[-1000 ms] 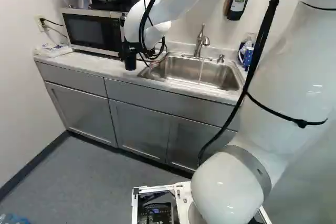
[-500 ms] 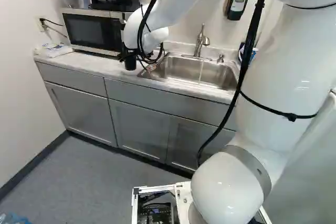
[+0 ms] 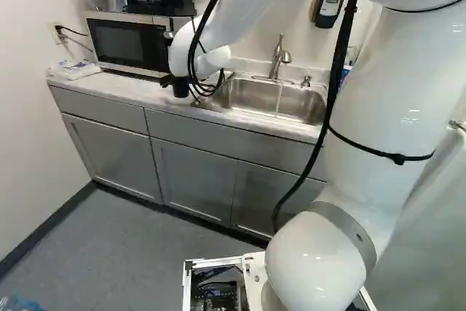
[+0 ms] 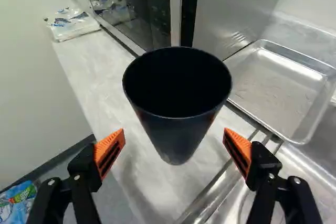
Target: Rinse the cup and place it in the tray
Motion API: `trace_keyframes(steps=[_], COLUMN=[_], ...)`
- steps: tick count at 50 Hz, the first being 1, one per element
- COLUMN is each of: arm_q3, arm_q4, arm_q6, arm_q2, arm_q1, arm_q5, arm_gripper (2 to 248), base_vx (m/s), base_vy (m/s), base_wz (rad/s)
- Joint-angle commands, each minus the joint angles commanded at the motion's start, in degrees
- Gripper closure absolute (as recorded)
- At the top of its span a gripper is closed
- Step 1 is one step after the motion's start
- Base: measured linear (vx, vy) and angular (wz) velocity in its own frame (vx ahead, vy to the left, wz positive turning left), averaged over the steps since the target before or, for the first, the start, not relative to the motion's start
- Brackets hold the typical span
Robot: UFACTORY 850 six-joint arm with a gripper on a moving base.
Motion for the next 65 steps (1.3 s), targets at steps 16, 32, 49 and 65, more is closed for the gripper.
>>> trace_keyframes(steps=[16, 32, 49, 65], arm_q3=[2.32, 3.63, 4.21, 4.65], arm_q4=[0.00, 0.00, 0.00, 0.00], arm_q6=[0.00, 0.00, 0.00, 0.00], arm_q2=[0.19, -0.08, -0.22, -1.70], arm_q1=[0.60, 0.60, 0.06, -0.19], arm_q5=[5.24, 9.79, 12.84, 16.00], arm_gripper=[3, 3, 3, 3], base_vx=[0.000, 0.000, 0.000, 0.000], base_vy=[0.000, 0.000, 0.000, 0.000], base_wz=[0.000, 0.000, 0.000, 0.000])
